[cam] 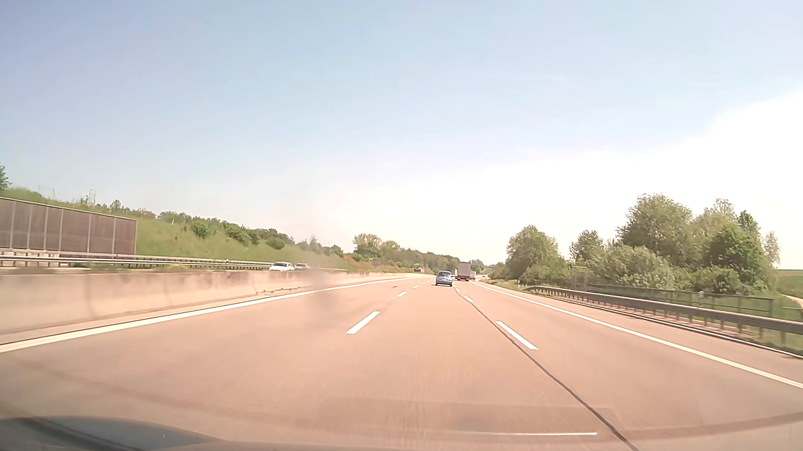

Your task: Follow the waypoints while adhering to traffic rules and regulations

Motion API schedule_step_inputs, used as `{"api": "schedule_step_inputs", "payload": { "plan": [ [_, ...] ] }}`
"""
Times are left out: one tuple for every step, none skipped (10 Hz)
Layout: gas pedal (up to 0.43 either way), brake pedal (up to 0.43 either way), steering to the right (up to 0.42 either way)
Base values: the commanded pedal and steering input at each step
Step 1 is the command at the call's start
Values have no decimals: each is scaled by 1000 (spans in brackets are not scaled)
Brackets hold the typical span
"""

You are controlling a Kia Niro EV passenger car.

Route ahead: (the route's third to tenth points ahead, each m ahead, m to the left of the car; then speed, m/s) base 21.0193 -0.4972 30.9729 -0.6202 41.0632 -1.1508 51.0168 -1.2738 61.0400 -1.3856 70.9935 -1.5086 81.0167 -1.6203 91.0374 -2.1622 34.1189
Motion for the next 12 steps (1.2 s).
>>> {"api": "schedule_step_inputs", "payload": {
  "plan": [
    [378, 0, -1],
    [378, 0, -1],
    [378, 0, -1],
    [378, 0, -1],
    [378, 0, -1],
    [378, 0, -1],
    [378, 0, -1],
    [378, 0, -1],
    [378, 0, -1],
    [378, 0, -1],
    [370, 0, 0],
    [370, 0, 0]
  ]
}}
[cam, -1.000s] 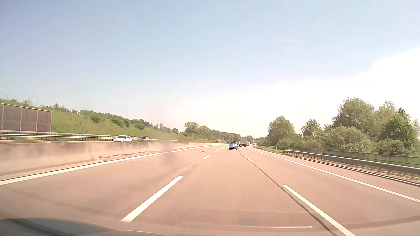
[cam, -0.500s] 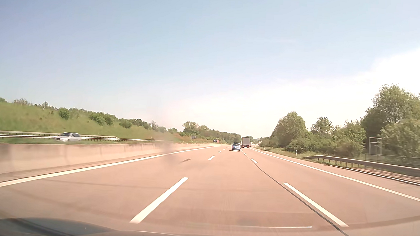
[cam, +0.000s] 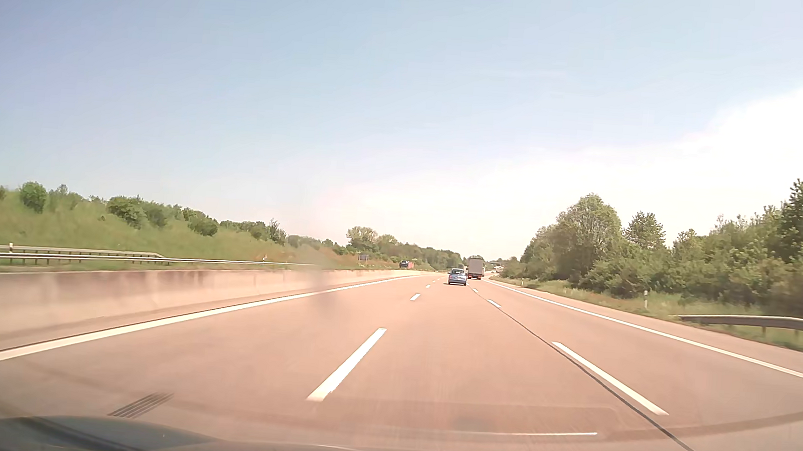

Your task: Follow the waypoints while adhering to traffic rules and regulations

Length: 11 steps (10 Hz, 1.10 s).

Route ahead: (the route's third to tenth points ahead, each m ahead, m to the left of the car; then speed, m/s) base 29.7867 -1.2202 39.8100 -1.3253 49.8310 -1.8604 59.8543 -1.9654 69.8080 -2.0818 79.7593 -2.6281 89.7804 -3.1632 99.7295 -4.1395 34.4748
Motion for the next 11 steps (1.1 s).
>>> {"api": "schedule_step_inputs", "payload": {
  "plan": [
    [370, 0, -1],
    [370, 0, 0],
    [370, 0, 0],
    [370, 0, 0],
    [370, 0, 0],
    [370, 0, 1],
    [370, 0, 2],
    [370, 0, 2],
    [370, 0, 3],
    [370, 0, 3],
    [370, 0, 3]
  ]
}}
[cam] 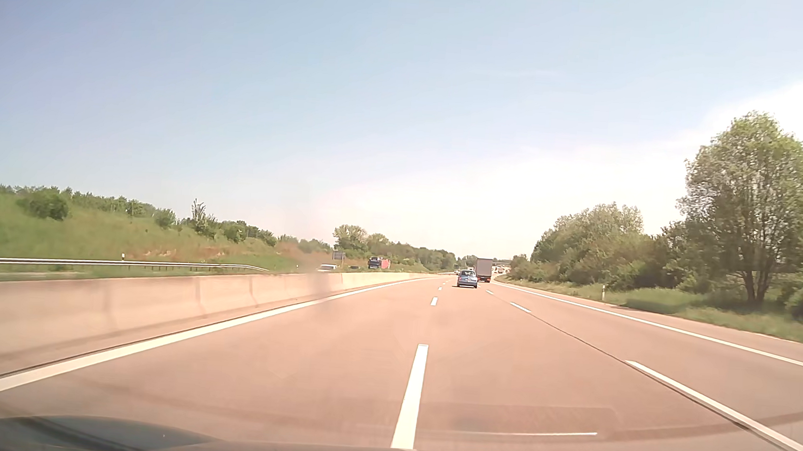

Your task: Follow the waypoints while adhering to traffic rules and regulations

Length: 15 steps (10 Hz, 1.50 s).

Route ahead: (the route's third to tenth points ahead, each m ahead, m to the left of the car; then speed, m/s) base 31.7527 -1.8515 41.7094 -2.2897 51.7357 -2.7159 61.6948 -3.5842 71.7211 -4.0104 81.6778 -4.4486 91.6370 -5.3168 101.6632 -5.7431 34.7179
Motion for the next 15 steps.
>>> {"api": "schedule_step_inputs", "payload": {
  "plan": [
    [370, 0, 4],
    [370, 0, 5],
    [358, 0, 6],
    [358, 0, 6],
    [358, 0, 6],
    [350, 0, 5],
    [339, 0, 5],
    [339, 0, 5],
    [331, 0, 4],
    [331, 0, 4],
    [331, 0, 4],
    [331, 0, 4],
    [331, 0, 4],
    [331, 0, 4],
    [331, 0, 4]
  ]
}}
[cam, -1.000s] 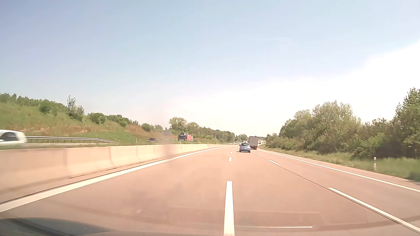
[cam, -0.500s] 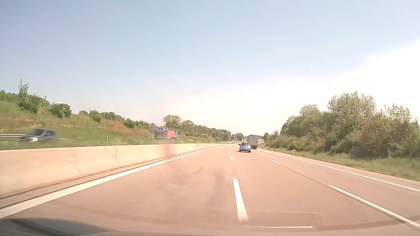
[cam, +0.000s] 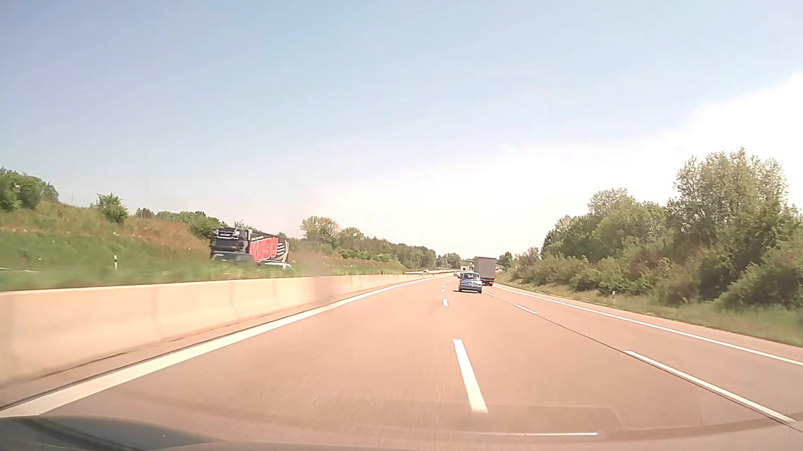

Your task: Follow the waypoints while adhering to traffic rules and regulations

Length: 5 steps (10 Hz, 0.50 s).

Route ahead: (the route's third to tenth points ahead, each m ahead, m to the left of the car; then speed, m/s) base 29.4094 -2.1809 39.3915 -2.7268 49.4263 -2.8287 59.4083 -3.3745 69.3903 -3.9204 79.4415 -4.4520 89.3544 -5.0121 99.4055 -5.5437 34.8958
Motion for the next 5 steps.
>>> {"api": "schedule_step_inputs", "payload": {
  "plan": [
    [331, 0, 4],
    [331, 0, 4],
    [331, 0, 4],
    [331, 0, 4],
    [331, 0, 4]
  ]
}}
